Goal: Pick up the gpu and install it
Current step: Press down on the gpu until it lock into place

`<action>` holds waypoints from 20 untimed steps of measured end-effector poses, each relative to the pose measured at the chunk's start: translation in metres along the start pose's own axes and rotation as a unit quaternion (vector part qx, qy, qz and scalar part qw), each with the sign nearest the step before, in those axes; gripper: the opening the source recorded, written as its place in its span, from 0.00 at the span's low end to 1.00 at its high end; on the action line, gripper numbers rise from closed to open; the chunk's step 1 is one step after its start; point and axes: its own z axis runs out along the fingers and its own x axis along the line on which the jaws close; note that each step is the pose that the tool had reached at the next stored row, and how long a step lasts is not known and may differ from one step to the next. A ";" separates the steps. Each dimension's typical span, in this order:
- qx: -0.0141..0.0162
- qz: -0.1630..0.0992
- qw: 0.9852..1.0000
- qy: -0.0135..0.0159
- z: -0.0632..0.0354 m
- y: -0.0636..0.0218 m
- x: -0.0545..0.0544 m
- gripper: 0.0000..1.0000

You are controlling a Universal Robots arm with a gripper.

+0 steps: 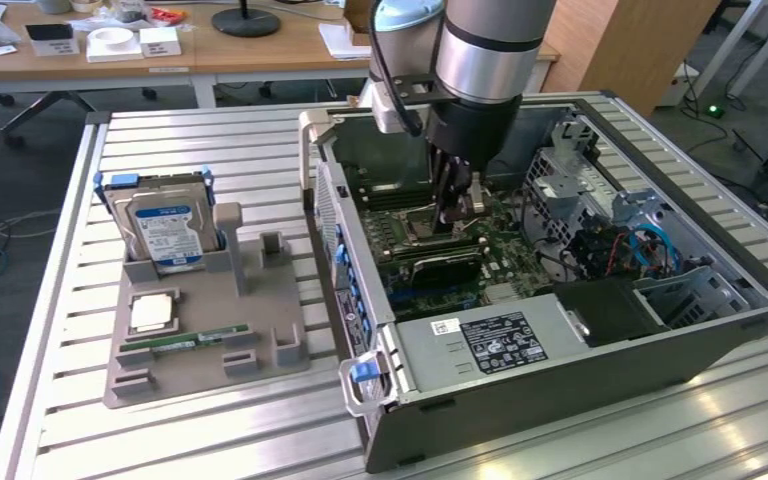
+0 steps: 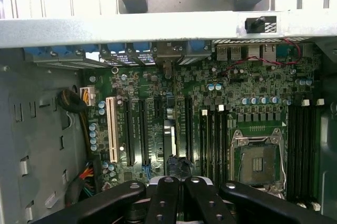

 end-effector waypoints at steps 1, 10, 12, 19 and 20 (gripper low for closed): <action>0.000 0.000 1.000 0.000 0.0000 0.0000 0.000 0.11; 0.000 0.000 1.000 0.000 0.0056 0.0001 0.000 0.11; 0.000 0.000 1.000 0.000 0.0070 0.0002 0.000 0.11; 0.000 0.000 1.000 0.000 0.0119 0.0003 0.000 0.11; 0.000 0.000 1.000 0.000 0.0131 0.0003 0.000 0.11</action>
